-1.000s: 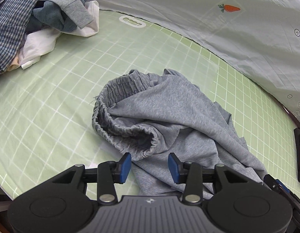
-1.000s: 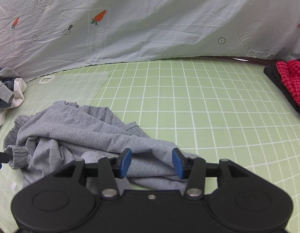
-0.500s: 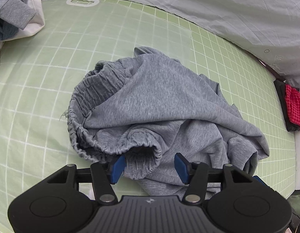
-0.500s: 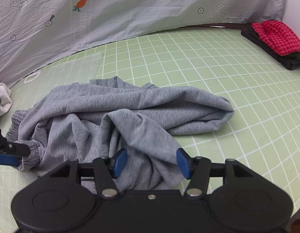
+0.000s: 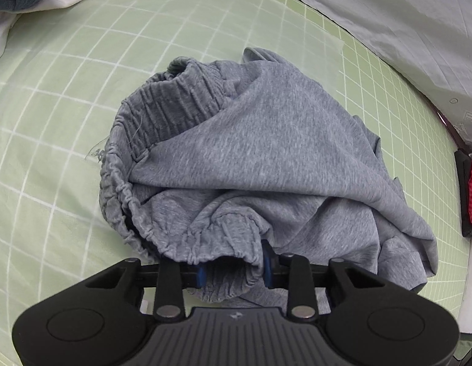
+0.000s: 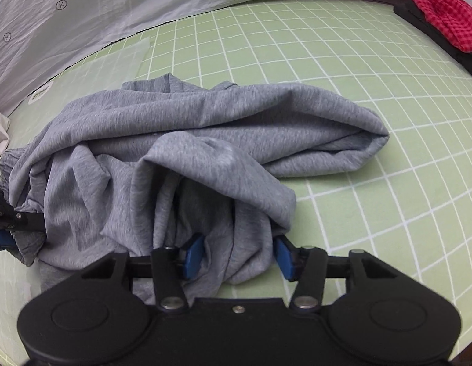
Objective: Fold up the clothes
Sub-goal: 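Grasp the sweatpants waistband with the left gripper while the right gripper grasps fabric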
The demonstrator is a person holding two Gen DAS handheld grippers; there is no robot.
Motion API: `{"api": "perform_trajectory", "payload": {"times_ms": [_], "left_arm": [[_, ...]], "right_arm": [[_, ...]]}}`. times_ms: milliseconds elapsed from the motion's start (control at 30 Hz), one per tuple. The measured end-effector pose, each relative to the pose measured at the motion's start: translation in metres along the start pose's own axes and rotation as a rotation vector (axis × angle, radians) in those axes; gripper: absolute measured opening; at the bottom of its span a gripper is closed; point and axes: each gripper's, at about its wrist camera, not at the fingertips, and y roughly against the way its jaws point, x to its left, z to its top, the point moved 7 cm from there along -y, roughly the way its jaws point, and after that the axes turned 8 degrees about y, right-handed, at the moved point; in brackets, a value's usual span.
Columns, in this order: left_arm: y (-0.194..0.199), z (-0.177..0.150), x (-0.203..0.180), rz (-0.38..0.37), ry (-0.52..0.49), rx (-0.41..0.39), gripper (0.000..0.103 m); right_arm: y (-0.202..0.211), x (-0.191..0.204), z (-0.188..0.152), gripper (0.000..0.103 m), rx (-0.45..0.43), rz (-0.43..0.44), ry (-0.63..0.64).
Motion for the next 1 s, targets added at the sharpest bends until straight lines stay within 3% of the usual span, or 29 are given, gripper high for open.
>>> {"api": "perform_trajectory", "payload": {"times_ms": [33, 100, 133, 300, 467, 600, 700, 867, 1000], "left_arm": [[-0.001, 0.000, 0.001, -0.014, 0.031, 0.003, 0.016], [-0.005, 0.002, -0.002, -0.018, 0.072, 0.000, 0.006], [-0.008, 0.002, -0.005, -0.012, 0.084, -0.005, 0.006], [-0.019, 0.018, -0.022, -0.010, 0.147, -0.034, 0.005], [-0.031, 0.064, -0.049, -0.024, 0.140, -0.076, 0.005], [-0.039, 0.104, -0.073, -0.028, 0.115, -0.117, 0.004], [-0.015, 0.118, -0.084, 0.009, 0.029, -0.203, 0.004], [0.029, 0.119, -0.073, 0.016, -0.026, -0.312, 0.004], [0.069, 0.090, -0.024, 0.038, 0.017, -0.386, 0.004]], "right_arm": [[-0.002, 0.000, 0.005, 0.035, 0.003, 0.005, 0.025], [-0.008, -0.002, 0.015, 0.029, 0.011, 0.017, 0.073], [-0.011, -0.003, 0.023, 0.023, 0.013, 0.020, 0.097], [-0.034, -0.011, 0.072, 0.014, -0.011, 0.027, 0.201], [-0.063, -0.019, 0.137, 0.010, -0.063, 0.012, 0.265], [-0.080, -0.030, 0.198, 0.007, -0.134, -0.066, 0.285], [-0.061, -0.044, 0.223, 0.006, -0.233, -0.142, 0.312], [-0.010, -0.072, 0.209, 0.004, -0.348, -0.343, 0.387], [0.034, -0.089, 0.178, 0.004, -0.406, -0.445, 0.405]]}}
